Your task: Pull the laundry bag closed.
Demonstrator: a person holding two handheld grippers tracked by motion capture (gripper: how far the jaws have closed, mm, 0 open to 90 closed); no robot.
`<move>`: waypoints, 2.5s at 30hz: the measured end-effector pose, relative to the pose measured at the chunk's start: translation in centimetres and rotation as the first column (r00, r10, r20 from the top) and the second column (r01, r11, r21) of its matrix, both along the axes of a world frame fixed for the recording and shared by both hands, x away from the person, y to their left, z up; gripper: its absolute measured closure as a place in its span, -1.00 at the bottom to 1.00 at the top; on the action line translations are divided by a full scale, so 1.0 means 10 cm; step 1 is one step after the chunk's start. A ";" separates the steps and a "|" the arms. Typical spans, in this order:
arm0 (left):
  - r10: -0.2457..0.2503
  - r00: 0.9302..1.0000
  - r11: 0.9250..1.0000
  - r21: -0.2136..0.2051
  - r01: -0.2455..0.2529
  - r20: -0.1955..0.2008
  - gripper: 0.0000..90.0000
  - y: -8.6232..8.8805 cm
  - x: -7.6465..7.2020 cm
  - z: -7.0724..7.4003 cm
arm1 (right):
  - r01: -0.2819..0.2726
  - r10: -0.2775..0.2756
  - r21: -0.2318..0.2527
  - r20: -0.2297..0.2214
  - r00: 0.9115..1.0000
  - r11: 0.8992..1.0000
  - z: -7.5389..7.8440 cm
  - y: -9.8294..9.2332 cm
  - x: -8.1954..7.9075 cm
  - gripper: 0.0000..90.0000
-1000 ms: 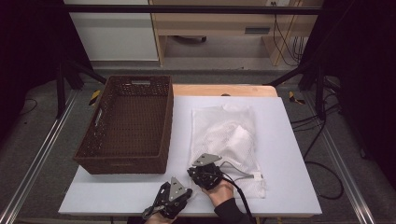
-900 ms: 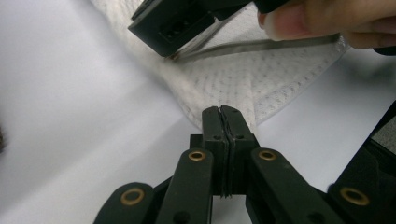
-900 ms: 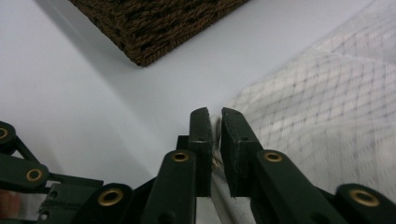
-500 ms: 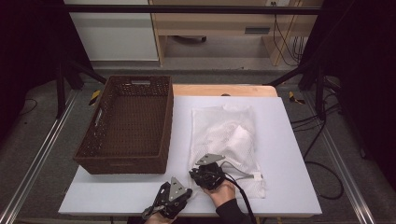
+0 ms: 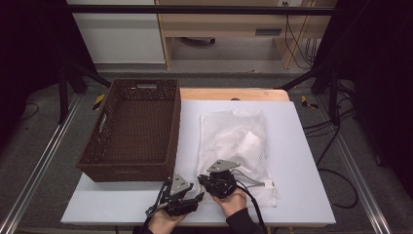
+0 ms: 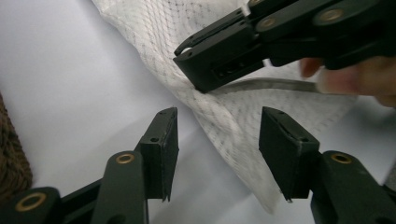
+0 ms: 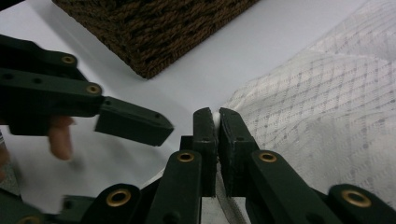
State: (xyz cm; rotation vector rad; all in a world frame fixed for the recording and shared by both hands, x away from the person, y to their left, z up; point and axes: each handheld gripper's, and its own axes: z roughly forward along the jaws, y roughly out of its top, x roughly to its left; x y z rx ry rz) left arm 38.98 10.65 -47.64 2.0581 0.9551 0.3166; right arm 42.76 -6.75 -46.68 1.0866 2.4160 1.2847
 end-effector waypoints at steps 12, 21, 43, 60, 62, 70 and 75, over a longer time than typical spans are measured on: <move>-0.002 1.000 0.999 0.039 0.003 -0.005 0.93 -0.04 0.08 -0.09 | 0.000 -0.001 0.039 0.030 1.000 0.999 0.01 0.01 -0.01 0.90; -0.004 1.000 0.998 0.064 0.004 0.012 0.95 -0.05 0.06 -0.08 | 0.001 -0.002 0.058 0.021 1.000 0.998 0.00 0.03 0.01 0.89; 0.025 0.998 0.999 0.027 -0.027 0.062 0.96 0.01 0.03 0.20 | 0.018 -0.029 0.103 0.102 0.994 0.995 0.19 -0.05 -0.07 0.92; -0.011 0.997 0.998 0.069 0.006 0.080 0.83 -0.06 0.05 0.19 | 0.052 -0.068 0.152 0.103 0.992 0.987 0.13 -0.09 -0.08 0.92; -0.016 0.997 0.999 0.053 0.012 0.073 0.59 -0.04 0.06 0.20 | 0.054 -0.069 0.152 0.101 0.993 0.987 0.13 -0.09 -0.08 0.93; -0.009 0.998 0.998 0.054 0.006 0.056 0.83 -0.02 0.12 0.22 | 0.048 -0.064 0.143 0.106 0.992 0.989 0.13 -0.07 -0.08 0.92; 0.012 0.998 0.998 0.066 -0.017 0.066 0.96 -0.03 0.10 0.22 | 0.049 -0.065 0.144 0.105 0.992 0.988 0.13 -0.07 -0.08 0.93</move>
